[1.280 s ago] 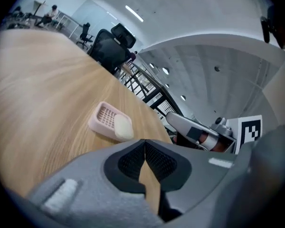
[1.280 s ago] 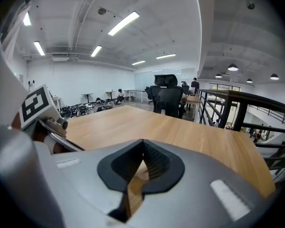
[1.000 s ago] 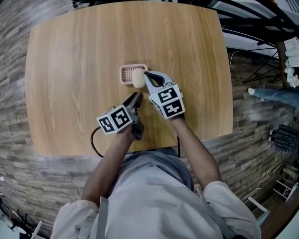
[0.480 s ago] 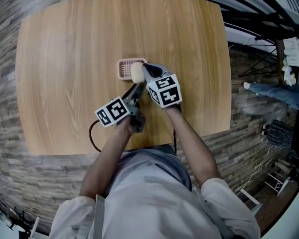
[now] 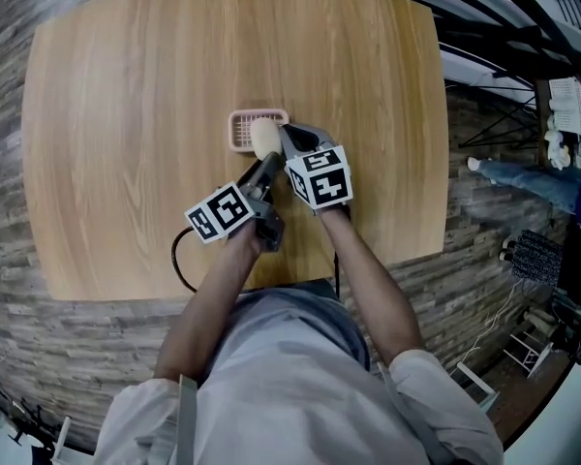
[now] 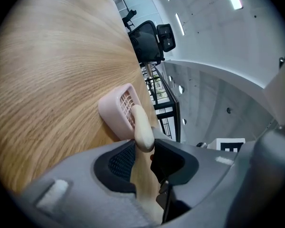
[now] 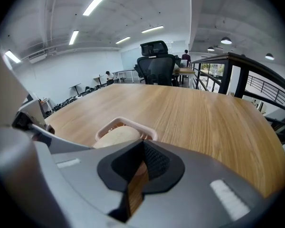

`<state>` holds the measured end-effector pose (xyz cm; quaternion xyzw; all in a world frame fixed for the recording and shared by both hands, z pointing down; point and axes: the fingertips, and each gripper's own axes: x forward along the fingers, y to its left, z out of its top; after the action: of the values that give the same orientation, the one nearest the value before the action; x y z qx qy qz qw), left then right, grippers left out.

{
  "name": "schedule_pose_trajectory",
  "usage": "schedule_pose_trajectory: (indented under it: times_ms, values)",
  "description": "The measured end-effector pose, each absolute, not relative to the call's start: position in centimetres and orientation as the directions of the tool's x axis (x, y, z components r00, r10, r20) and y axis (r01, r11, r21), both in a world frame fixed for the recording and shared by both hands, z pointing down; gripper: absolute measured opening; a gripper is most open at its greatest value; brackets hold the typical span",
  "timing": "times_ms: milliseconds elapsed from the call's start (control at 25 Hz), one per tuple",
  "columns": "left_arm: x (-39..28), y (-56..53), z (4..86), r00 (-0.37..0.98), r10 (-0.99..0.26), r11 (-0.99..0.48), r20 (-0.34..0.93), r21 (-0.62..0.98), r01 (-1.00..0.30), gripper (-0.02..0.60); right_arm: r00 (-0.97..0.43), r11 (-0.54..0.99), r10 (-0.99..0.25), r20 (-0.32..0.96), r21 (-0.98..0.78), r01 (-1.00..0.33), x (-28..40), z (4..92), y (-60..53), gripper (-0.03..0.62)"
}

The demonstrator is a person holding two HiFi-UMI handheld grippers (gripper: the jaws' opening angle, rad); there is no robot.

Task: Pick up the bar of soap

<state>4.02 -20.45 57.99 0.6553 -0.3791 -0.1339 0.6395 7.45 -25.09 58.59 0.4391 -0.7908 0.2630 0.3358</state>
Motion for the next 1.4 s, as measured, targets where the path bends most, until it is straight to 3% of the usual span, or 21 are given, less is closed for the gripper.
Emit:
schedule_pose_trajectory:
  times_ms: [280, 480, 840, 1160, 1400]
  values:
    - [2.4, -21.6, 57.9, 0.63, -0.717, 0.101, 0.299, 0.939, -0.33, 0.132, -0.41, 0.501, -0.506, 0.759, -0.128, -0.856, 6.2, 58.8, -24.1, 0.003]
    - [2.1, -21.8, 57.8, 0.635, -0.716, 0.099, 0.289, 0.943, -0.317, 0.13, -0.441, 0.617, -0.515, 0.735, -0.038, -0.786, 4.8, 57.4, -26.0, 0.003]
    - [0.0, -21.7, 57.5, 0.645, -0.705, 0.078, 0.296, 0.936, -0.344, 0.117, -0.51, 0.789, -0.364, 0.779, -0.034, -0.614, 0.5, 58.0, -30.0, 0.003]
    - [-1.1, -22.2, 57.9, 0.636, -0.704, 0.064, 0.315, 0.92, -0.386, 0.137, -0.516, 0.722, -0.383, 0.766, -0.1, -0.685, 0.4, 58.4, -30.2, 0.002]
    - [-2.4, -22.9, 57.8, 0.542, -0.765, 0.081, 0.347, 0.887, -0.455, 0.144, -0.538, 0.697, -0.363, 0.761, -0.161, -0.698, 0.2, 58.2, -29.9, 0.002]
